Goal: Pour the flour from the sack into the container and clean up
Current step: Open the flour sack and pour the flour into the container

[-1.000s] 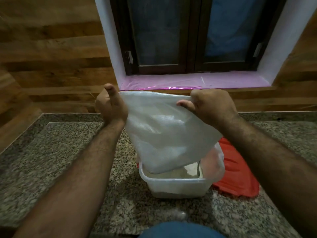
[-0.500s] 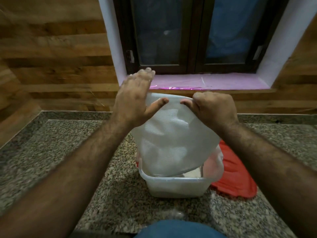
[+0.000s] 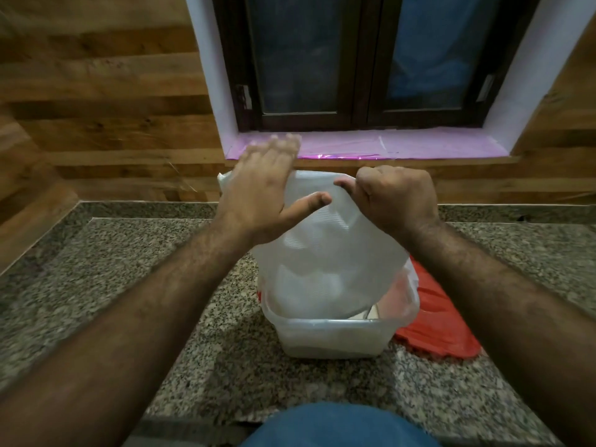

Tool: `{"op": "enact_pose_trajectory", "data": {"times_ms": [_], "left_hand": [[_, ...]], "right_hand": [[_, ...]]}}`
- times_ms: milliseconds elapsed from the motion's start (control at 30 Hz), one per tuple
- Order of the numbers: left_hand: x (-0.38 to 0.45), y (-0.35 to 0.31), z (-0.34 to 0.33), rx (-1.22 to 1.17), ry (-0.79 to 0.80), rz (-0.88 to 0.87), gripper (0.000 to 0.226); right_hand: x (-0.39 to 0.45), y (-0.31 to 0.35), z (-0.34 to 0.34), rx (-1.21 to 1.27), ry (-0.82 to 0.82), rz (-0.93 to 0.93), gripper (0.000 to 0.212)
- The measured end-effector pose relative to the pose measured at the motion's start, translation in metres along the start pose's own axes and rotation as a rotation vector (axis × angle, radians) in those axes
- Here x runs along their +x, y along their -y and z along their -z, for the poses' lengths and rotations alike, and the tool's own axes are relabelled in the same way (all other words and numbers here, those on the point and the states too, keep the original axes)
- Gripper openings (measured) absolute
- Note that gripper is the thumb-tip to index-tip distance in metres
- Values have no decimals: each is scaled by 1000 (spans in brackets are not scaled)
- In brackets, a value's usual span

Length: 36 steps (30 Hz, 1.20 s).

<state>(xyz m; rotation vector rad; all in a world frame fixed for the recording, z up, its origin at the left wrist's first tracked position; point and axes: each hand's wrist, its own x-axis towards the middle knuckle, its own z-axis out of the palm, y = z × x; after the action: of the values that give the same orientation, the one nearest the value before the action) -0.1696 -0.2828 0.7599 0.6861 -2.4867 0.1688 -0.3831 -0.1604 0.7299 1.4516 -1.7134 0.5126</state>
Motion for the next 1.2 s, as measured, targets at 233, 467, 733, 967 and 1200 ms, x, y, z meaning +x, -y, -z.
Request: {"op": "enact_pose_trajectory", "data": {"times_ms": [233,467,733,967,1200], "left_hand": [[-7,-5,-5,31,49,-1,113],[-13,-4,-12,49,41,-13,111],[-5,-4,-8,94,121,-8,109],[1,-2,-7,66,123,-45,109],[14,5,-15,125,79,-112,92]], "right_hand": [[-3,1,-1,-2,-69,3,56],[-6,-1,1,4,-160,-3,55],[-5,-5,-3,62,-212,2,55],[-4,1,0,100,-240,24,55],[-2,2,6,146,-243,73,55]]}}
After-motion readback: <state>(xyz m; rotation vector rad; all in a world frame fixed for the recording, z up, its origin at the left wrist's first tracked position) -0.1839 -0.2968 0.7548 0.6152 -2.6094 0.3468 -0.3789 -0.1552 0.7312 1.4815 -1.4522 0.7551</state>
